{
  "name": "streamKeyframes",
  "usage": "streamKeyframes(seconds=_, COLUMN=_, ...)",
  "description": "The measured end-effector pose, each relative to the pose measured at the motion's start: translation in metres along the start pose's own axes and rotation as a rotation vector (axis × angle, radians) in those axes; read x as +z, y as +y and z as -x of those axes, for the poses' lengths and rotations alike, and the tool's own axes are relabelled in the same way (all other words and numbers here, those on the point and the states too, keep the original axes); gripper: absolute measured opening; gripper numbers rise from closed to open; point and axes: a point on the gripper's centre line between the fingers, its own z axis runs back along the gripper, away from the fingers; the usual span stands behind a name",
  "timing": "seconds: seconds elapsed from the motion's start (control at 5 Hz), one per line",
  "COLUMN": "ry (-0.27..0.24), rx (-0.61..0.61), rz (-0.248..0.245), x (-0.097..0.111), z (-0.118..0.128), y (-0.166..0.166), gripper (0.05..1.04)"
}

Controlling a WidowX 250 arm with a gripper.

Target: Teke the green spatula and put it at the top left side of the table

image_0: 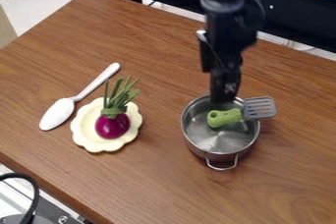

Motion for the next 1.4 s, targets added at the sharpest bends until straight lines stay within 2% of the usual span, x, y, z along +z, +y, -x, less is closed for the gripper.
streamKeyframes(seconds=0.2, ry=-0.011, rx=-0.045, rz=-0.004, x=-0.001, z=-0.004, y=0.0, gripper=1.002)
streamKeyframes(seconds=0.4, ry=-0.044, rx=-0.121, rz=-0.05, x=-0.008, z=-0.009, y=0.001, gripper=1.001)
streamKeyframes(seconds=0.6, ry=-0.065, rx=-0.153, rz=-0.012, x=-0.02, z=-0.011, y=0.0, gripper=1.001)
streamKeyframes(seconds=0.8, ry=-0.088, rx=-0.169, rz=-0.001, x=-0.023, z=-0.01, y=0.0, gripper=1.001)
streamKeyframes(seconds=1.2, ry=-0.043, rx=-0.238, rz=0.061, x=-0.041, z=-0.005, y=-0.007, gripper=1.002)
streamKeyframes(seconds=1.4, ry=-0.037, rx=-0.25, rz=0.066, x=-0.051, z=-0.01, y=-0.006, gripper=1.001)
